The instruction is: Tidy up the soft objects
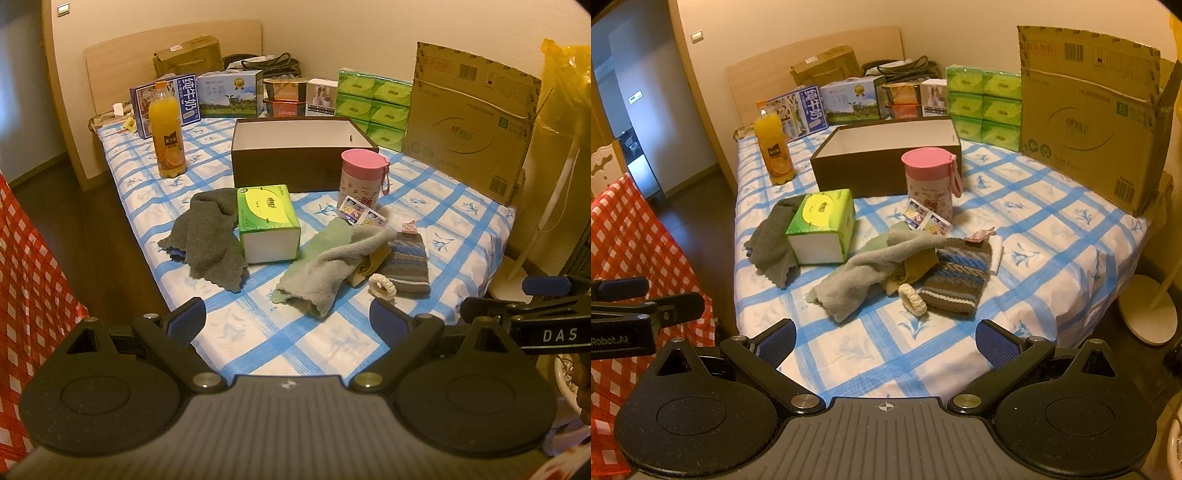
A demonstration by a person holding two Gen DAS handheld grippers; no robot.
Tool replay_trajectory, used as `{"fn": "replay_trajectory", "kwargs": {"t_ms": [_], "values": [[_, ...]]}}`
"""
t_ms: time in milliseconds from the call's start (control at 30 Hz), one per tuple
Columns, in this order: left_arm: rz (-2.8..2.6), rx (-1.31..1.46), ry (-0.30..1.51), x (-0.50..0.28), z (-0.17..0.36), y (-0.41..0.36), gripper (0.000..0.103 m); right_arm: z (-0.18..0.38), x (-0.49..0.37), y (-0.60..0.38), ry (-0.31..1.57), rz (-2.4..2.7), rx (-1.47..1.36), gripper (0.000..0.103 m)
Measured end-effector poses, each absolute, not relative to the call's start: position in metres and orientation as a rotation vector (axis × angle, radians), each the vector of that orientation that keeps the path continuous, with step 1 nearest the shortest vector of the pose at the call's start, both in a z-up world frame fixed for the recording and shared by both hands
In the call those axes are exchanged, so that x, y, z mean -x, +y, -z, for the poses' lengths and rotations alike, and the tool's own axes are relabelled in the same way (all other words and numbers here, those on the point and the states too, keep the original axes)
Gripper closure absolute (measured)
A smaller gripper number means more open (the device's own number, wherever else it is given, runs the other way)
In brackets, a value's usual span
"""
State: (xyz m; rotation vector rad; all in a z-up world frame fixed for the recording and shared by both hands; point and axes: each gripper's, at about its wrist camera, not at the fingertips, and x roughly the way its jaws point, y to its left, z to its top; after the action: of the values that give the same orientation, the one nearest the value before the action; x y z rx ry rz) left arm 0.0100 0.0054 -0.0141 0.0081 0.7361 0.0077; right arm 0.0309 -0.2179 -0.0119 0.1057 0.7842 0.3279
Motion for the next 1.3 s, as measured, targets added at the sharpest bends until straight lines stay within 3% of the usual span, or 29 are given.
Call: {"fn": "replay_trajectory", "kwargs": {"t_ms": [700,933,1300], "values": [[-0.018,0.045,0.806,-0.054,0.038,0.028,0.012,0.048,-0.076,-0.223,0.772,-0.36,-0.138,0.0],[0.002,0.048,0.843,-0.079,0.058,0.026,0.014,0.065,-0.093,-0.222,0.775,-0.372,-0.119,0.022],[0.043,0.041,0.892,-0.118,0.096,0.019,0.018,0.104,-0.123,-0.216,0.833,-0.405,-0.072,0.042]]}}
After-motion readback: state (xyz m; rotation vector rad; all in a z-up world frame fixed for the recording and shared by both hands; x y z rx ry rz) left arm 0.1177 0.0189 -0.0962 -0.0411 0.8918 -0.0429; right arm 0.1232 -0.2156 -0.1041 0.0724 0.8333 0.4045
